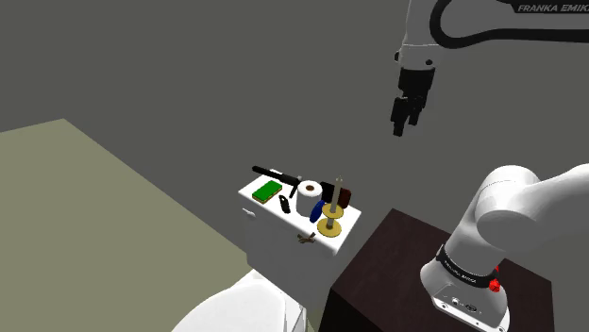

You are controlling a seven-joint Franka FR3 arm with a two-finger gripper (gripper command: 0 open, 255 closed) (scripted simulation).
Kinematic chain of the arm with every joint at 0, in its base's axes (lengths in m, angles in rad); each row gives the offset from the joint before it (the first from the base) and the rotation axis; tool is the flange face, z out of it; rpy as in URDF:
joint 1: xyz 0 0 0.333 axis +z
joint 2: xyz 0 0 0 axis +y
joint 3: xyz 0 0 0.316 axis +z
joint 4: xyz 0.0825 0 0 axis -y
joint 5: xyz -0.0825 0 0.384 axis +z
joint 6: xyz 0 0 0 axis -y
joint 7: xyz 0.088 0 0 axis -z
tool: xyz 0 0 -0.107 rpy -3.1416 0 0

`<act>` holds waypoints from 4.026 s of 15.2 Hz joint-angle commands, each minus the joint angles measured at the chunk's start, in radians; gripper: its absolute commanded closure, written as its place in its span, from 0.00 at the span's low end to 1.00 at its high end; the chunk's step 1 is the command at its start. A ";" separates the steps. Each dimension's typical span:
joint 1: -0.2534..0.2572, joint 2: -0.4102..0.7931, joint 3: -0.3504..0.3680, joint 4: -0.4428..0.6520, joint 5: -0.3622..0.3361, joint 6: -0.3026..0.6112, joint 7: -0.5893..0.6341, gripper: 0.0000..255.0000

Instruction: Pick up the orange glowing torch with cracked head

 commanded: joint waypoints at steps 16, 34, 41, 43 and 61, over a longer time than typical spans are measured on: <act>0.037 0.466 -0.100 -0.027 -0.023 0.537 -0.129 0.00; 0.043 1.179 -0.098 0.359 0.132 0.904 -0.346 0.00; 0.014 1.451 -0.056 0.625 0.168 0.928 -0.402 0.00; 0.009 1.500 -0.050 0.679 0.170 0.925 -0.409 0.00; 0.003 1.581 -0.042 0.701 0.178 0.984 -0.411 1.00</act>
